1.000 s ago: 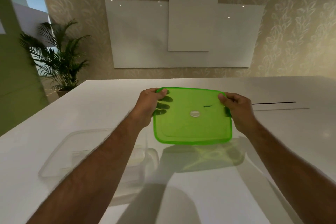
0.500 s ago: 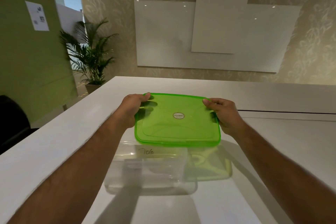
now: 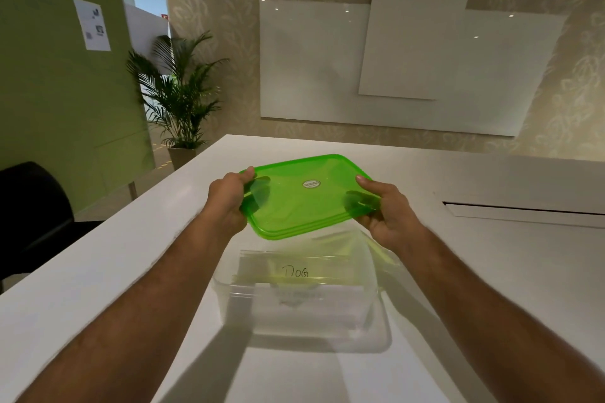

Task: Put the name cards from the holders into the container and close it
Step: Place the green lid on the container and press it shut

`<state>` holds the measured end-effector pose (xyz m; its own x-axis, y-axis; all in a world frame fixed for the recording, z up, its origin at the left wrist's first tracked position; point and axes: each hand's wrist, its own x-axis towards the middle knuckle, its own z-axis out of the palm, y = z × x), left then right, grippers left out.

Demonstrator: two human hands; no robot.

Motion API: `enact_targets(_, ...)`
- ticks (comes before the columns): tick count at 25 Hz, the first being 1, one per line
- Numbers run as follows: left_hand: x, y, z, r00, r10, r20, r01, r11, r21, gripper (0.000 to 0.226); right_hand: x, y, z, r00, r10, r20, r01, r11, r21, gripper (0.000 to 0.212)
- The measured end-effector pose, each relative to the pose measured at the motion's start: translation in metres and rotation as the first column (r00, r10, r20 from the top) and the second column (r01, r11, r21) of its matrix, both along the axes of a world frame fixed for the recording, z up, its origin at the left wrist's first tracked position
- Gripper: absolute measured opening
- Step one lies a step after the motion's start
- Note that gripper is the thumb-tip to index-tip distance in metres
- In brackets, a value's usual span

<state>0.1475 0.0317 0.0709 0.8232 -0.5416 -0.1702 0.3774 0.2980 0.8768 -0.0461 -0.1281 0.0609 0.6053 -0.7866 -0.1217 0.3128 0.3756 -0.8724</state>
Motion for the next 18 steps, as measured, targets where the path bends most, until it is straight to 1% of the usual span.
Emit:
enact_targets(2, -0.006, 0.0, 0.001, 0.999, -0.015, -0.042, 0.012, 0.996, -0.085, 0.003, 0.005, 0.008, -0.001, 0.999, -0.001, 0.05, -0.001, 0.999, 0.04, 0.025)
enact_targets(4, -0.014, -0.001, 0.001, 0.996, -0.051, -0.067, 0.042, 0.989, -0.139, 0.004, 0.011, 0.017, -0.003, 0.999, 0.03, 0.041, -0.032, 0.999, 0.043, 0.024)
enact_targets(7, -0.027, -0.007, 0.002, 0.989, -0.121, -0.08, 0.105, 0.978, -0.178, 0.01, 0.021, 0.031, -0.006, 0.997, 0.071, 0.019, -0.072, 0.996, 0.043, 0.021)
enact_targets(9, -0.035, -0.011, 0.002, 0.983, -0.167, -0.072, 0.151, 0.971, -0.186, 0.015, 0.026, 0.035, -0.007, 0.998, 0.06, 0.03, -0.061, 0.998, 0.032, 0.023)
enact_targets(12, -0.038, -0.011, -0.001, 0.967, -0.252, -0.032, 0.242, 0.954, -0.178, 0.022, 0.026, 0.032, -0.007, 0.999, 0.009, 0.034, -0.009, 1.0, -0.001, 0.028)
enact_targets(15, -0.029, -0.006, -0.004, 0.934, -0.358, -0.002, 0.356, 0.928, -0.11, 0.02, 0.02, 0.023, -0.004, 1.0, 0.018, 0.005, -0.018, 1.0, -0.019, 0.024)
enact_targets(16, -0.024, -0.004, -0.004, 0.929, -0.371, -0.006, 0.369, 0.926, -0.083, 0.028, 0.016, 0.019, -0.003, 1.0, 0.027, -0.002, -0.027, 0.999, -0.027, 0.023)
enact_targets(18, -0.012, -0.001, -0.005, 0.934, -0.356, -0.008, 0.356, 0.934, -0.022, 0.053, 0.008, 0.011, -0.001, 0.999, 0.046, 0.002, -0.046, 0.998, -0.033, 0.024)
